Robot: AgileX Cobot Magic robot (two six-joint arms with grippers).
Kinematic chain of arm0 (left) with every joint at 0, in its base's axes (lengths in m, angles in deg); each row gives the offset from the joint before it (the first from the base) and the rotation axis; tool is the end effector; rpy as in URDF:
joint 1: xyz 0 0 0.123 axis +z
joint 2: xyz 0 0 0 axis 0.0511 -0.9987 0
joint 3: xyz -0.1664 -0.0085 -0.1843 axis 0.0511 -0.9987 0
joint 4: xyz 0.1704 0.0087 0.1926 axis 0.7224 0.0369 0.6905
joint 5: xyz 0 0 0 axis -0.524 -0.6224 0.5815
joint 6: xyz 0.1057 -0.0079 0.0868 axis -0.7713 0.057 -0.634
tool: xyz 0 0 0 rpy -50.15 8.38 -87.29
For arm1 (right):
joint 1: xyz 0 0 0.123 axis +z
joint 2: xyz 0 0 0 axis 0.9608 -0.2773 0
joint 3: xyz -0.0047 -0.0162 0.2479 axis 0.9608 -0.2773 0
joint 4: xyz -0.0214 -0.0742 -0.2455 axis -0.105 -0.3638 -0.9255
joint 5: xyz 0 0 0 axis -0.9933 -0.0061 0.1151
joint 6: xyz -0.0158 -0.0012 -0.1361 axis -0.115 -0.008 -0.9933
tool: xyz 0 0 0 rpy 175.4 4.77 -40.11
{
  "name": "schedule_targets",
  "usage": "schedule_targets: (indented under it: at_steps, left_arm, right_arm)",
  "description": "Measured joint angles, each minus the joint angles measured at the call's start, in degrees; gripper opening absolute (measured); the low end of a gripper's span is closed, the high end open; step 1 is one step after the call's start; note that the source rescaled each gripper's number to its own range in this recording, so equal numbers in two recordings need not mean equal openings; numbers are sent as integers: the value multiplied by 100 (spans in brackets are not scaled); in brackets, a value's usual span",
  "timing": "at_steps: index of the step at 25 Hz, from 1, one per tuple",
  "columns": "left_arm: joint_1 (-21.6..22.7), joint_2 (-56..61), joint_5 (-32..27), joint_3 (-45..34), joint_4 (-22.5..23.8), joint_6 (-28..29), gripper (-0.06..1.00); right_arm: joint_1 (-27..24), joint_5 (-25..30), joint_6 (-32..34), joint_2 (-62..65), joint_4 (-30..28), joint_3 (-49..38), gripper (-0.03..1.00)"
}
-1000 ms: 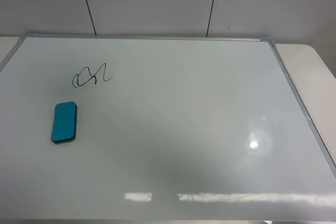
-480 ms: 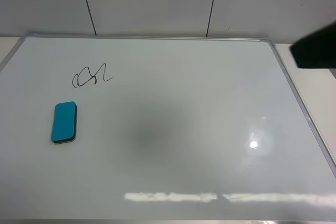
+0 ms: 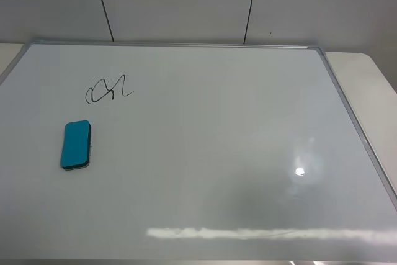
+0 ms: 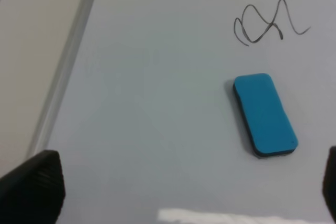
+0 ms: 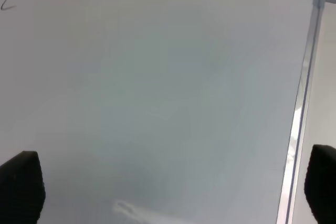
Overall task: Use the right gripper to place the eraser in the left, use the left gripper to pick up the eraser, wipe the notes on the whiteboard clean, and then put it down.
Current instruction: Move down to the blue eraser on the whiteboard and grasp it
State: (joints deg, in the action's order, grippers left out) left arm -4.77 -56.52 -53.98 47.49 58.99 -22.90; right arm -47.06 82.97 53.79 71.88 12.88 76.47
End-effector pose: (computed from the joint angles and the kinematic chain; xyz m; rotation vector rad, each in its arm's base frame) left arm 0.0760 0.0090 0.2636 -0.1051 2.0220 0.0114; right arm 0.0729 0.0255 0.2927 -0.3934 1.9915 0.2414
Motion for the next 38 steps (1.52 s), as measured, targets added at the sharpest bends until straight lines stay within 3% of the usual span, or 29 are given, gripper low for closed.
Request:
schedule_targets:
  at_steps: [7,20,38]
  left_arm:
    - [0,0,0,0,0,0,100]
    - [0,0,0,0,0,0,100]
    - [0,0,0,0,0,0,100]
  right_arm:
    - [-1005,-25,-30,539,34,-586,100]
    - [-2640,-37,-408,539,87,-680,100]
    - [-2544,-104,-408,539,141,-746,99]
